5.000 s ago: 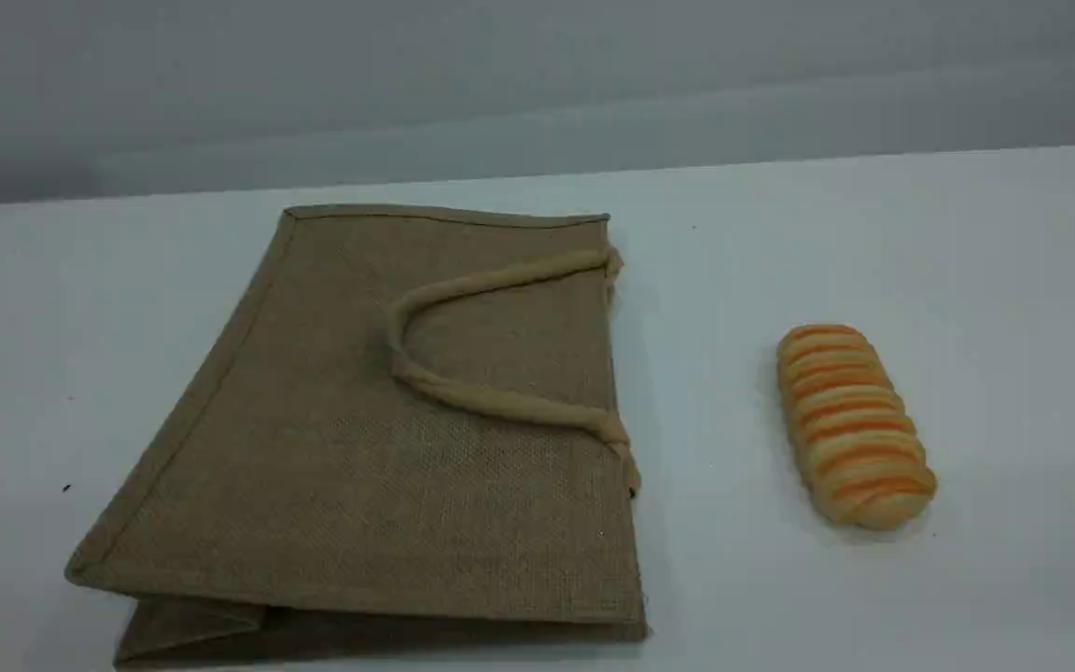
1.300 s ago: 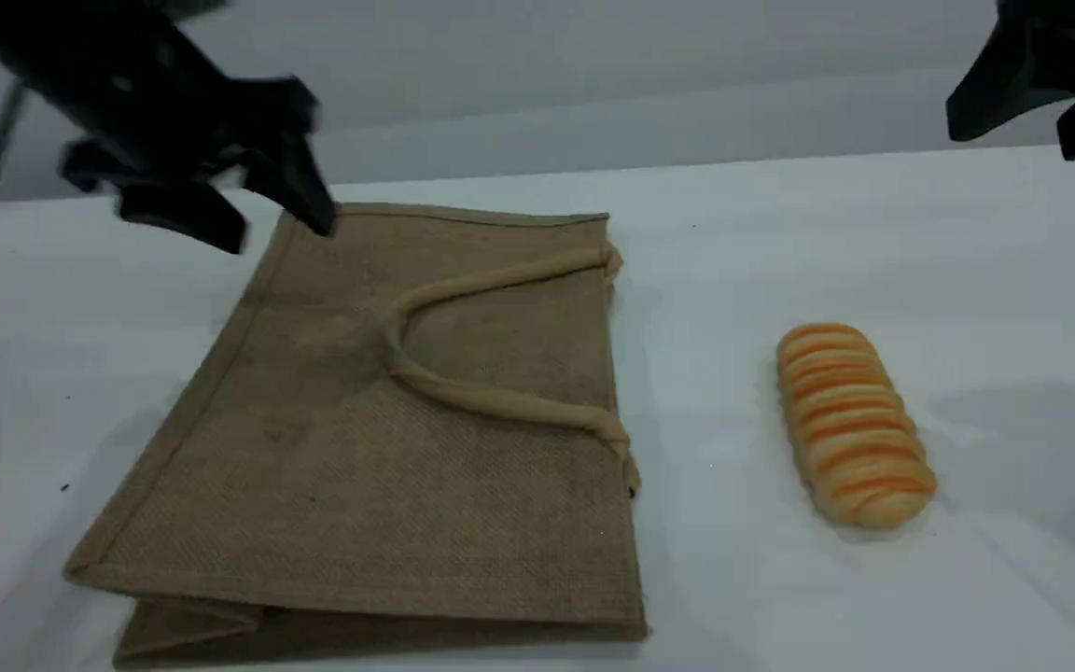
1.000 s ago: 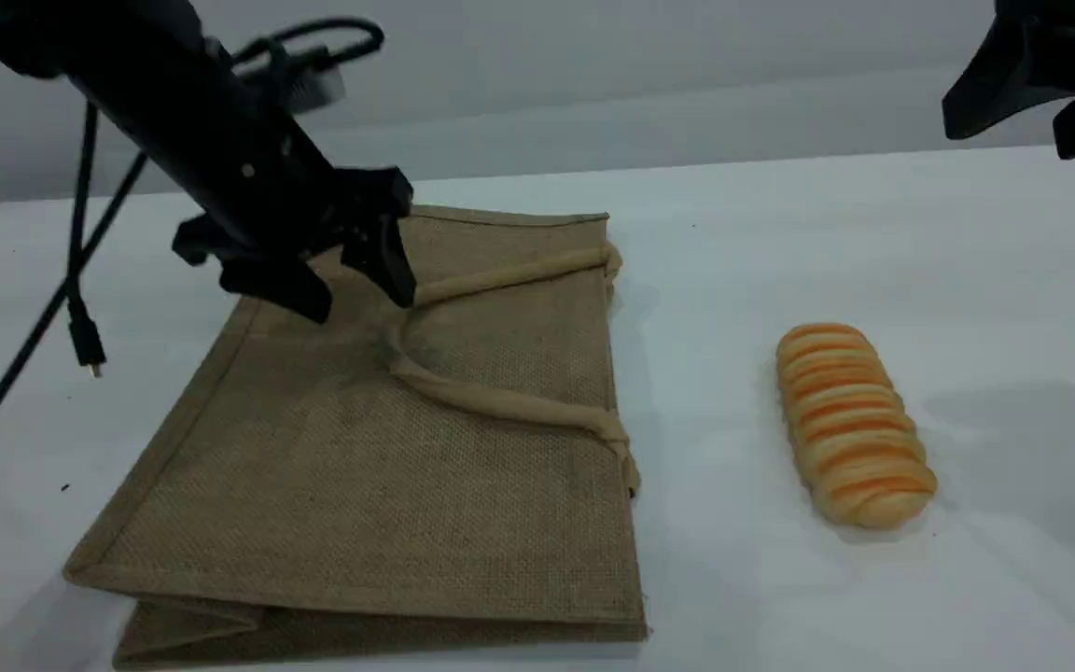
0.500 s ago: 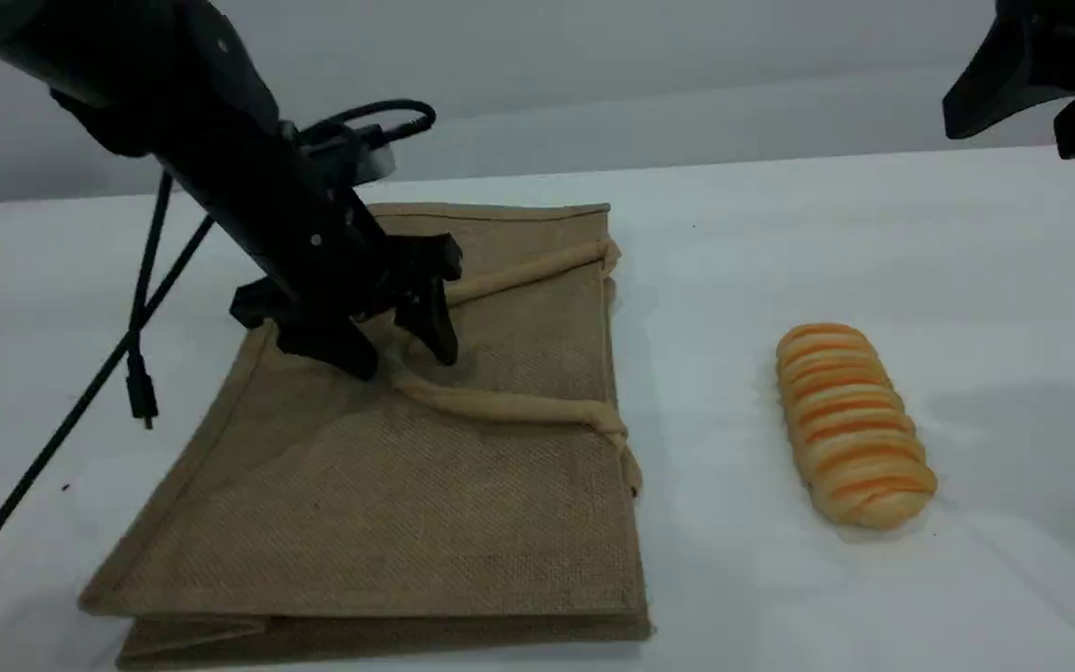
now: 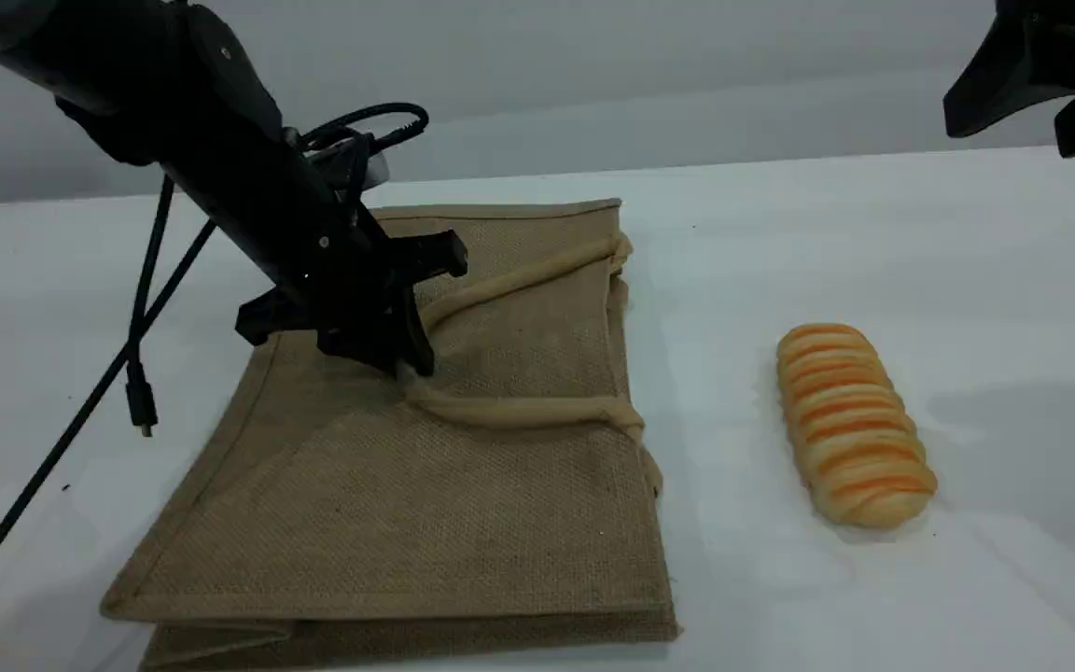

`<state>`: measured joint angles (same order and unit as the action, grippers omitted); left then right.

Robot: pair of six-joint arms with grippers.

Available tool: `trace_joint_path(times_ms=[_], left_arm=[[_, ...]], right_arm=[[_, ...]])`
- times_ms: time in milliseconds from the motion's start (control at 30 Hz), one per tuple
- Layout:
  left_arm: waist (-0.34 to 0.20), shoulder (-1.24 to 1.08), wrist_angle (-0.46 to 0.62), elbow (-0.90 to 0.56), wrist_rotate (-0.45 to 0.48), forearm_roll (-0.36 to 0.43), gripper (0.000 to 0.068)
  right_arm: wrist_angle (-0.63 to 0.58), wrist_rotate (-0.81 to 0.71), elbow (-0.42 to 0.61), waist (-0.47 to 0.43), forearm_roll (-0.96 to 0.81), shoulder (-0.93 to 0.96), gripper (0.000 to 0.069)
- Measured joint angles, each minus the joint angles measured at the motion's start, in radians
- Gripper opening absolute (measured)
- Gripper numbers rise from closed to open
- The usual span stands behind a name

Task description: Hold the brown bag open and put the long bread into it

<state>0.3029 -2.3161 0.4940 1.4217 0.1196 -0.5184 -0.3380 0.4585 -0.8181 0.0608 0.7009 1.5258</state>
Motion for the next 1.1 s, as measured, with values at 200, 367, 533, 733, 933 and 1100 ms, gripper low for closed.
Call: trace_joint_path(times_ms=[200, 367, 533, 733, 933, 1100], left_arm=[[0.000, 0.084, 0.111, 0.027, 0.021, 0.037, 0.0094], [-0.001, 0.211, 0.281, 0.155, 0.093, 0.030, 0.0092], [-0.001, 0.324, 0.488, 0.335, 0.117, 0.044, 0.0092], [-0.001, 0.363, 0.710, 0.529, 0.167, 0.055, 0.0092], [-0.001, 0.398, 0.732, 0.601, 0.230, 0.047, 0.0092], [-0.001, 0.414, 0.732, 0.601, 0.294, 0.041, 0.0092]], right_arm=[[-0.005, 0.000, 0.000, 0.000, 0.005, 0.000, 0.0480], [-0.013, 0.011, 0.000, 0.000, 0.034, 0.001, 0.0480], [-0.016, 0.054, 0.000, 0.000, 0.042, 0.014, 0.0480], [-0.012, 0.054, 0.000, 0.000, 0.067, 0.072, 0.0480], [0.042, 0.091, 0.000, 0.000, 0.093, 0.160, 0.0479], [0.063, 0.125, 0.000, 0.000, 0.128, 0.246, 0.0479]])
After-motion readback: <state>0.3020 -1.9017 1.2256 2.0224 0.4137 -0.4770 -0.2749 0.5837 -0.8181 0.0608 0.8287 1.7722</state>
